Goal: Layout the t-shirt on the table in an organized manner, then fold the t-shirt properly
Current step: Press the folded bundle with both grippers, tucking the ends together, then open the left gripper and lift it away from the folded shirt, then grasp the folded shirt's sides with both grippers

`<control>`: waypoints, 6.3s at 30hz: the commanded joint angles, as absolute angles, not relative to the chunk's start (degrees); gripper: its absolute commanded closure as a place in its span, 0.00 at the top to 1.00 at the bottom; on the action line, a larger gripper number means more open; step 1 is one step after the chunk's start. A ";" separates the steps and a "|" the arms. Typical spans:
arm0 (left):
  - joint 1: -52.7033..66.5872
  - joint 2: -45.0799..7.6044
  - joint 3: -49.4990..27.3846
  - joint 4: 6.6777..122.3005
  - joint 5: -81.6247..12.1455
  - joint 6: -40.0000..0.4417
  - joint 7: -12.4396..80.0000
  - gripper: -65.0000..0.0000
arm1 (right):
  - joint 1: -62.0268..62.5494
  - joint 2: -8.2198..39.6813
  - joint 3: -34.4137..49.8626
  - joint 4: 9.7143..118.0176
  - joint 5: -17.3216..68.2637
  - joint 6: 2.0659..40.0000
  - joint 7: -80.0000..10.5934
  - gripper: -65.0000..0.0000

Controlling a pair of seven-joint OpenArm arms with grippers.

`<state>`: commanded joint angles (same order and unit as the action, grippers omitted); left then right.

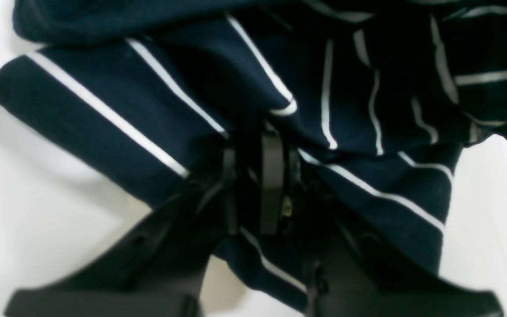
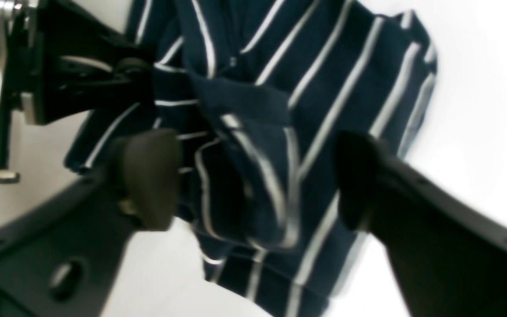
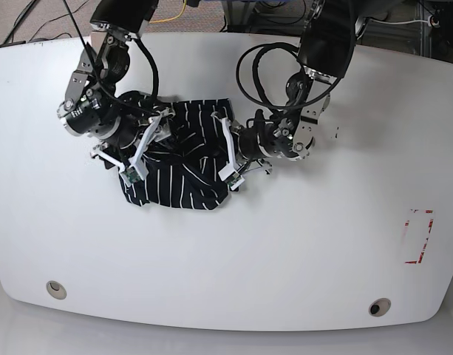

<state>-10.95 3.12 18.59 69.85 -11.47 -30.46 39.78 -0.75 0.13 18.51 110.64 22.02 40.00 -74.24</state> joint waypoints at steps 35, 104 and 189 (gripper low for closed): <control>-10.59 3.21 11.82 79.52 -11.56 -30.55 42.42 0.09 | -2.07 -5.32 11.56 109.49 31.25 40.00 -74.07 0.08; -11.12 1.71 -0.40 69.23 -11.65 -40.00 38.99 0.20 | -5.58 -5.85 0.57 109.58 31.69 40.00 -70.46 1.00; -25.27 0.40 11.21 55.87 -14.37 -40.00 35.12 0.21 | -10.95 10.24 14.02 100.00 17.19 40.00 -42.51 0.18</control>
<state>-25.27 0.40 11.21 55.87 -14.37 -40.00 35.12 -10.95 10.24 14.02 100.00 17.19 40.00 -42.51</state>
